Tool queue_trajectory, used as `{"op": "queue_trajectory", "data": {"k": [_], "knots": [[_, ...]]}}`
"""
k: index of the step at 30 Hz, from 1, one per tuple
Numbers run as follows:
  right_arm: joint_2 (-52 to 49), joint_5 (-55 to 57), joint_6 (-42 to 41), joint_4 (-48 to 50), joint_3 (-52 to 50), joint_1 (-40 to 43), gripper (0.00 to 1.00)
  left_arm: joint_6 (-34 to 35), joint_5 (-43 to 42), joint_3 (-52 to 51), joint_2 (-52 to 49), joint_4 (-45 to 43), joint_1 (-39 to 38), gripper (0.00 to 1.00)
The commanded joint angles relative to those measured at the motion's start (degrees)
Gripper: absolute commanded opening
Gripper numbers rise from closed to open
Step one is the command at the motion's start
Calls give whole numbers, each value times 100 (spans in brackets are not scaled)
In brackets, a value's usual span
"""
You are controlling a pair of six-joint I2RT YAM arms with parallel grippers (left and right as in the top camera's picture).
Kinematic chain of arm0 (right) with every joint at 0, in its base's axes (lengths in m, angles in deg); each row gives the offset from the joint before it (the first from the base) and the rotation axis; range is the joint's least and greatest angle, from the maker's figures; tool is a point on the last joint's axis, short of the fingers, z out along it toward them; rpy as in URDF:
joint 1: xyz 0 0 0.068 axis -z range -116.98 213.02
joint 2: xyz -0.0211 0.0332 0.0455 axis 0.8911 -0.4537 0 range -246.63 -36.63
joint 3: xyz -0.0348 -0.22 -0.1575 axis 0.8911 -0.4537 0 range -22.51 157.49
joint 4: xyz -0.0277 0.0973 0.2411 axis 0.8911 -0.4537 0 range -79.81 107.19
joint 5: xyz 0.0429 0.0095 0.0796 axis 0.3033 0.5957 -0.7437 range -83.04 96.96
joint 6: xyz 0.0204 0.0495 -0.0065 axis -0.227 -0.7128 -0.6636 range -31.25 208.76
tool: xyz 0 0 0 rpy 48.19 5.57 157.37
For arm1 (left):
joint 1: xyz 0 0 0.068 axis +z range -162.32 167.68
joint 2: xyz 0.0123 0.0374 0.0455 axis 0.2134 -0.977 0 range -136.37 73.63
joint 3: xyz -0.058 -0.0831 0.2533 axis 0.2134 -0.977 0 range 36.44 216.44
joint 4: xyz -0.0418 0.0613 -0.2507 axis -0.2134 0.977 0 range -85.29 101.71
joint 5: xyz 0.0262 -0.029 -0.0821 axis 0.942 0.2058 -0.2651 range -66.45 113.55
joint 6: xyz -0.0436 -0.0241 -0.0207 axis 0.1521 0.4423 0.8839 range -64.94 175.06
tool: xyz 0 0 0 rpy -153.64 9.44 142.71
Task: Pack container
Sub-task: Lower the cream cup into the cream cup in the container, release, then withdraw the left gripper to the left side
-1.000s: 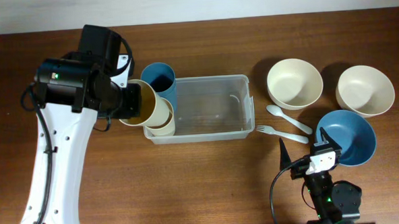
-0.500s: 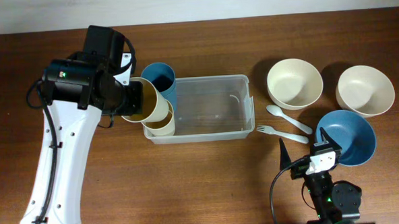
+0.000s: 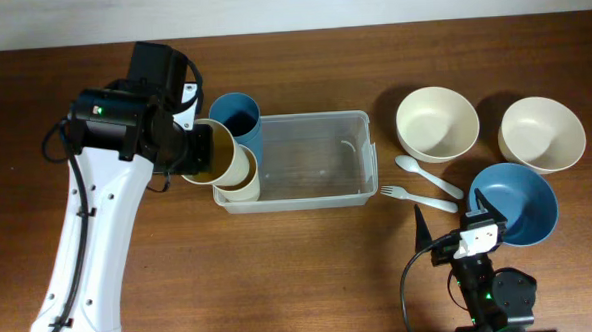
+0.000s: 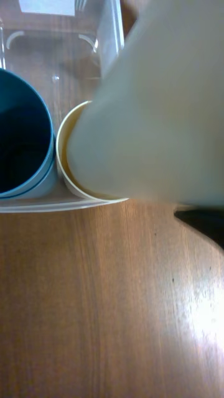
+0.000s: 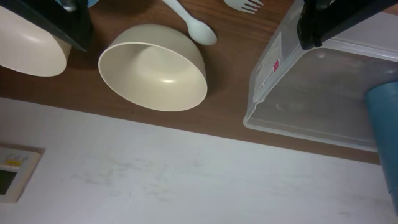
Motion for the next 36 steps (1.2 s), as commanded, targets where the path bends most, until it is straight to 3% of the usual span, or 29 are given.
{"op": "queue_trajectory", "data": {"k": [1,3,5,24,27,28,30,36], "knots": [[59,55,0,-15,-46,-31,99,-48,57,-26,35,-66,-22,26],[59,55,0,-15,-46,-31,99,-48,55,-26,35,-107,-22,35],[59,55,0,-15,-46,-31,99,-48,55,-26,35,-140,-22,36],[59,55,0,-15,-46,-31,99,-44,146,299,120,-173,-17,38],[59,55,0,-15,-46,-31,99,-44,299,678,267,-96,-17,48],[59,55,0,-15,-46,-31,99,-44,426,776,330,-94,-15,56],[59,55,0,-15,-46,-31,99,-44,898,883,553,-168,-17,100],[59,55,0,-15,-46,-31,99,-28,2315,883,697,-181,9,100]]}}
